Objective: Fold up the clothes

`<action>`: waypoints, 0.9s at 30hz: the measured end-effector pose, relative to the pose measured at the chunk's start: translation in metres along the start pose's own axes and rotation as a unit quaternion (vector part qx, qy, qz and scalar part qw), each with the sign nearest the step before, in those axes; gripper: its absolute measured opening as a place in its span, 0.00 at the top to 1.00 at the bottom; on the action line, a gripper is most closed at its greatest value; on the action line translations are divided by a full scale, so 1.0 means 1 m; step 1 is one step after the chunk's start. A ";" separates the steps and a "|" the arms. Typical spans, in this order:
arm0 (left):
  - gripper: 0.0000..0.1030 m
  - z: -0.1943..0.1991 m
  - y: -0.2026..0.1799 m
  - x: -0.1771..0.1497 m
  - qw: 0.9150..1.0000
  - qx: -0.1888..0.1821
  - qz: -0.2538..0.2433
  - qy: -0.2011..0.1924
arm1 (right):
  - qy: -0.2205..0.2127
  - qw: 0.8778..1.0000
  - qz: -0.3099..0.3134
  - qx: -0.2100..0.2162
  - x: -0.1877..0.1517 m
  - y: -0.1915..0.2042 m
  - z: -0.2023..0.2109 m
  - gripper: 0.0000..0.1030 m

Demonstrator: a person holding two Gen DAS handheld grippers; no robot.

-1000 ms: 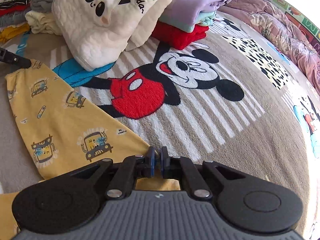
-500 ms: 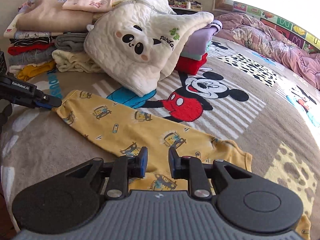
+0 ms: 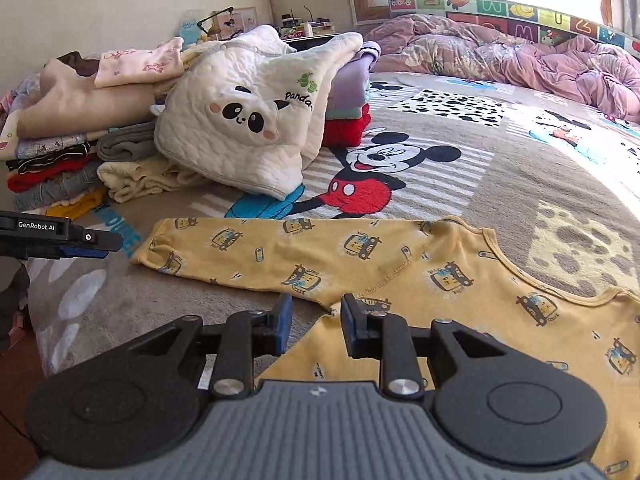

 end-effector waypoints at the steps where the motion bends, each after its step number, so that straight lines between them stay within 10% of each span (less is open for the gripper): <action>1: 0.50 0.002 -0.008 -0.003 1.000 -0.003 -0.006 0.001 | -0.005 1.000 -0.012 -0.005 -0.006 -0.007 0.011 0.72; 13: 0.65 -0.040 -0.152 0.008 0.987 -0.048 -0.149 0.022 | -0.077 0.964 -0.239 -0.086 -0.134 -0.156 0.135 0.63; 27: 0.66 -0.124 -0.340 -0.023 0.951 -0.125 -0.264 0.105 | -0.158 0.901 -0.362 -0.180 -0.201 -0.283 0.202 0.58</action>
Point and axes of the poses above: each gripper's, at about its wrist camera, not at the fingertips, and z roughly against the way its jaws point, y to its left, x to its top, the point moved 10 cm from there along -z, roughly the way its jaws point, and after that the axes turned 10 degrees about y, right-handed, at the moved point
